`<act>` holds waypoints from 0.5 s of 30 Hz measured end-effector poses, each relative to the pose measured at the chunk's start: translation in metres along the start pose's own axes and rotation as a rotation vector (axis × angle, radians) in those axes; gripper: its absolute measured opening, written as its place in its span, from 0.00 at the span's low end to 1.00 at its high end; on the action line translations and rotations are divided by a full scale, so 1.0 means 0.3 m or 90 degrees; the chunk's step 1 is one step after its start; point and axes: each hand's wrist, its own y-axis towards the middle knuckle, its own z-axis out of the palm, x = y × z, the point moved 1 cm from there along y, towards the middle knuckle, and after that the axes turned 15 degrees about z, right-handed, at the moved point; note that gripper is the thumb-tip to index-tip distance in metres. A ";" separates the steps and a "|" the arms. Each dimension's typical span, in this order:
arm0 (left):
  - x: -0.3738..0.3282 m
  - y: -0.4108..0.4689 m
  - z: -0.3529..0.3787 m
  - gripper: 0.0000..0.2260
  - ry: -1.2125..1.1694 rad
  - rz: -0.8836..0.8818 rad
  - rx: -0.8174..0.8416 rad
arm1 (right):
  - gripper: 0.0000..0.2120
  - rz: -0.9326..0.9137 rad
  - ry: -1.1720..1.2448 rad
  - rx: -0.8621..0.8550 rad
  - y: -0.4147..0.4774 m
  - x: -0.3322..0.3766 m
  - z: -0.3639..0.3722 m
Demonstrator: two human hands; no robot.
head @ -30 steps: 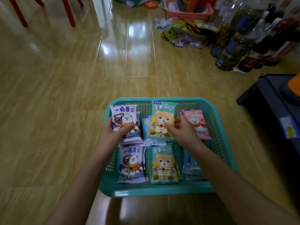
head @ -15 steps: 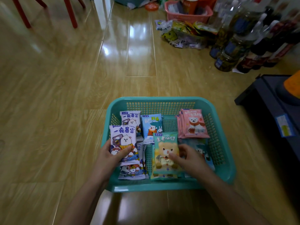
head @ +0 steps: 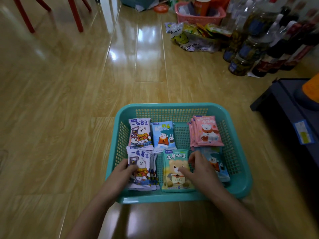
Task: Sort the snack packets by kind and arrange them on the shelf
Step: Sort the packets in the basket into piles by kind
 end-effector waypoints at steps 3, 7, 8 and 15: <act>0.019 -0.004 0.017 0.02 0.050 0.007 0.023 | 0.09 -0.023 0.044 -0.009 0.004 0.025 -0.020; 0.023 0.013 0.042 0.09 0.409 0.069 0.011 | 0.03 -0.060 0.043 0.005 0.017 0.061 -0.035; 0.015 0.012 0.048 0.10 0.513 0.088 0.011 | 0.02 -0.067 0.041 0.004 0.024 0.068 -0.038; -0.061 0.045 0.045 0.15 0.853 0.152 0.018 | 0.04 -0.089 0.024 -0.001 0.115 0.141 -0.027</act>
